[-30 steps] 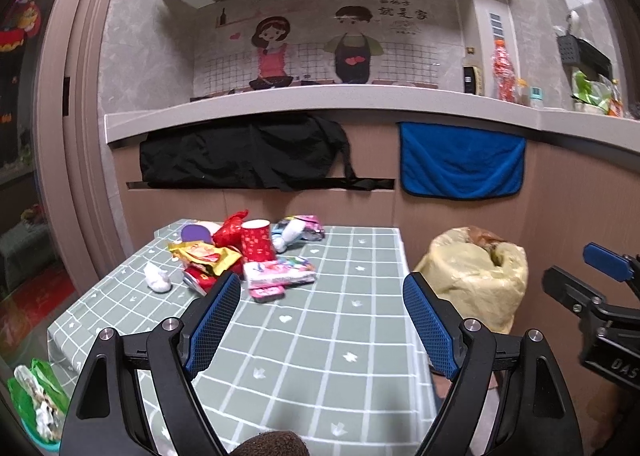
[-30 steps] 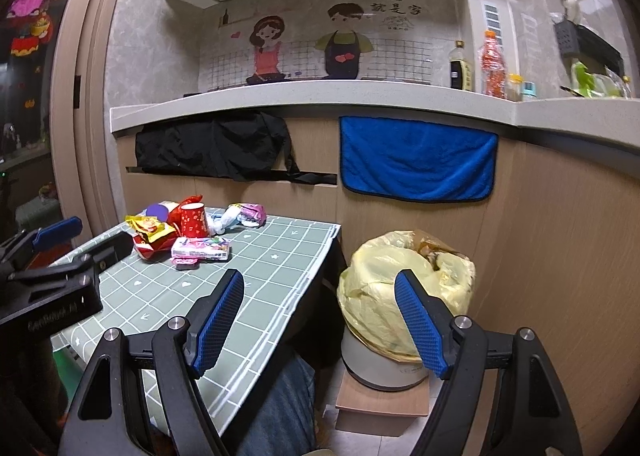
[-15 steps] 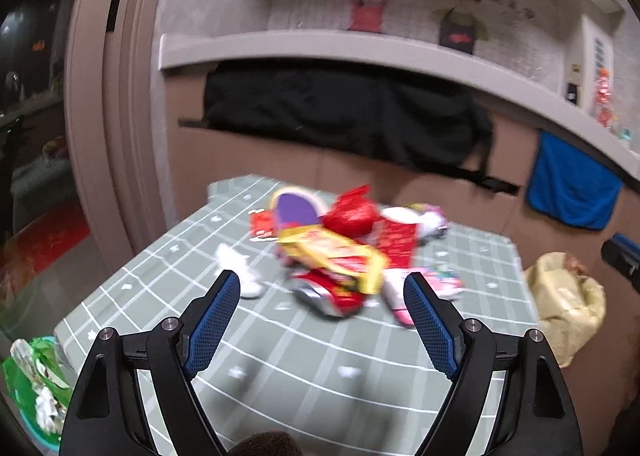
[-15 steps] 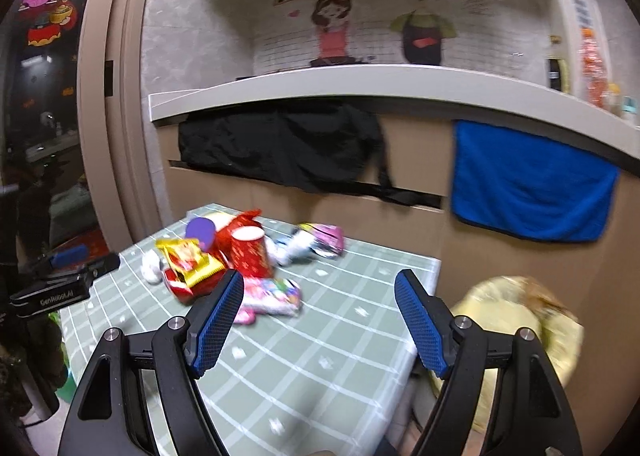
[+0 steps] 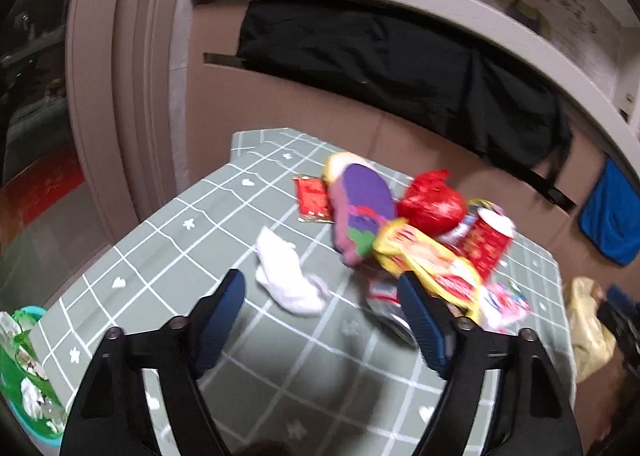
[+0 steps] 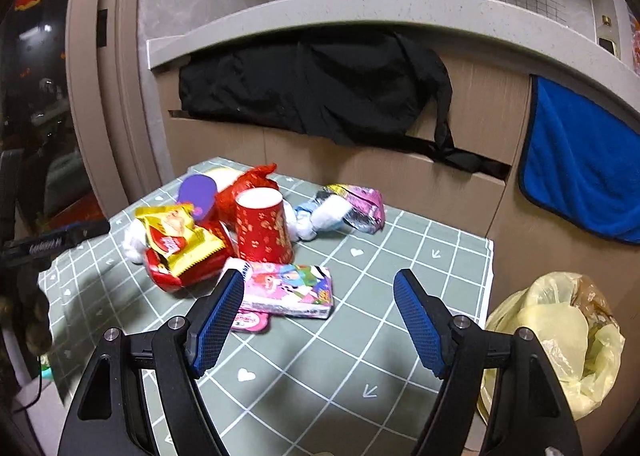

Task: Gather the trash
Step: 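Grasp the white tissue with the left tool while the right tool grasps the yellow snack bag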

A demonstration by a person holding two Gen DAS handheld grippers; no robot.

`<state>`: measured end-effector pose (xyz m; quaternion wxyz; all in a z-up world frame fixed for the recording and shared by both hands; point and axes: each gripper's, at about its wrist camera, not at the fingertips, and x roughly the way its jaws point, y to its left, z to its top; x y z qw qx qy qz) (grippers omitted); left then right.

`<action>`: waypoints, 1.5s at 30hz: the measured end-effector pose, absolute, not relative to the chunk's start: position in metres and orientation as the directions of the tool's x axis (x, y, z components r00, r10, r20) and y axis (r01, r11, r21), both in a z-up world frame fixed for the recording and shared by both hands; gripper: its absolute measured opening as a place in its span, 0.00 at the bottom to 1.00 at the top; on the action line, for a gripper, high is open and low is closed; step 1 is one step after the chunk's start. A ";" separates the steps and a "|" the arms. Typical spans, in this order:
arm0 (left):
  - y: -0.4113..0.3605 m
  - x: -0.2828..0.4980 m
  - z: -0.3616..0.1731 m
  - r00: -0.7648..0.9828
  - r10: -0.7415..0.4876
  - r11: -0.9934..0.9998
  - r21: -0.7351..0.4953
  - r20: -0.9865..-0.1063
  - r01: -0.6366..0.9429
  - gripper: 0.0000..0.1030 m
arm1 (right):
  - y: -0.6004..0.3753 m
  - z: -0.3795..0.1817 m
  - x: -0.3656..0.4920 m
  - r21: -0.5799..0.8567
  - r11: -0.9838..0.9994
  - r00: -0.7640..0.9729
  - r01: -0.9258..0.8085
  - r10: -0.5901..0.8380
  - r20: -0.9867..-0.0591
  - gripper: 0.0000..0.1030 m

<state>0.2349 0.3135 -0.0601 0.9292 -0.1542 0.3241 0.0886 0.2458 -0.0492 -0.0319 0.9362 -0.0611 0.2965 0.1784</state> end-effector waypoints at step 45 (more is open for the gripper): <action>0.375 0.226 -0.094 0.742 -0.026 0.862 -0.391 -0.669 -0.323 0.36 | 0.116 -0.069 0.339 0.067 0.696 0.449 -0.715 0.531 -0.719 0.10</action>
